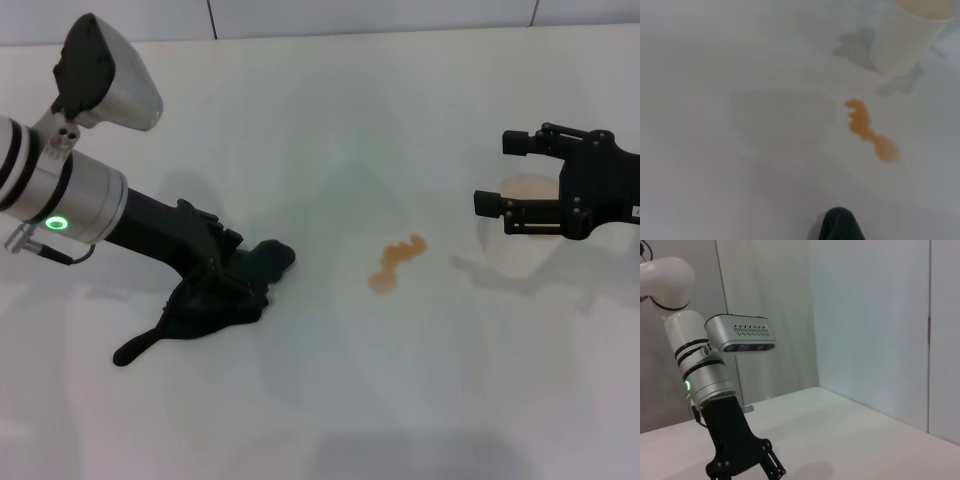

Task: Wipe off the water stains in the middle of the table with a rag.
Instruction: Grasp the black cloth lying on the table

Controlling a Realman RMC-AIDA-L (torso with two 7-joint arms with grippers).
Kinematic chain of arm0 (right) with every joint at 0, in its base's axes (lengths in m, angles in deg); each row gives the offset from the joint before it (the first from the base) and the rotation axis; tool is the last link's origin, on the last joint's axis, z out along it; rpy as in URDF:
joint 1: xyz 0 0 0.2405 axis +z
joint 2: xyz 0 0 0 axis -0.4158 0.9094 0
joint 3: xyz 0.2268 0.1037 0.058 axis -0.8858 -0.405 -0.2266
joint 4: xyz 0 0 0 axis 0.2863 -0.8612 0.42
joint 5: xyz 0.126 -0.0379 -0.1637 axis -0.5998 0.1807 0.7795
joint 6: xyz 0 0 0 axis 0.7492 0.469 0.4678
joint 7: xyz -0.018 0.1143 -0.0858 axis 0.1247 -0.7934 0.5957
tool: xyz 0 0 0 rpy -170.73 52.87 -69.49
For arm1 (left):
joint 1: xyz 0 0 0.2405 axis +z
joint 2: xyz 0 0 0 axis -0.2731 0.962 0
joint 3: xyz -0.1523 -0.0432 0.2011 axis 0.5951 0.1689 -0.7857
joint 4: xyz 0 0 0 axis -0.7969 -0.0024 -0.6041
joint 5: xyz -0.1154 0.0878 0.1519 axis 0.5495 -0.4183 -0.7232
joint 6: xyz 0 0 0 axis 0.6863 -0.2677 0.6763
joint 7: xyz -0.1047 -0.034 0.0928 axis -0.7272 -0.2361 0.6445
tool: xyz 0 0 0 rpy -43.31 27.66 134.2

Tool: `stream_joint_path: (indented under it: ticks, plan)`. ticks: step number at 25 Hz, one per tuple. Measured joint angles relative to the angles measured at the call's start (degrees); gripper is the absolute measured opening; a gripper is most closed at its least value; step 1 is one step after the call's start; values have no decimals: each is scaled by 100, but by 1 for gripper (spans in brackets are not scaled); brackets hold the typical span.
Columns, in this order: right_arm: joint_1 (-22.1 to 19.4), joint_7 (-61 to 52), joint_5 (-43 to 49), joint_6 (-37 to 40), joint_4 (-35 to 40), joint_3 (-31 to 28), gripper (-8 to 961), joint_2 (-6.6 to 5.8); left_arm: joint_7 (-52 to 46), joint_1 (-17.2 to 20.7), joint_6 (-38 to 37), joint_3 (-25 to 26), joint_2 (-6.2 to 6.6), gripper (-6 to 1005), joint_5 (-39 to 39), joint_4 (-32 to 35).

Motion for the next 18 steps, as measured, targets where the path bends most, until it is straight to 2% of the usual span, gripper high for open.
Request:
stream_joint_path:
  ticks: [18]
  plan:
    - [12, 51, -139, 0, -204, 5, 866, -1, -9, 283, -29, -9, 31, 847, -51, 185]
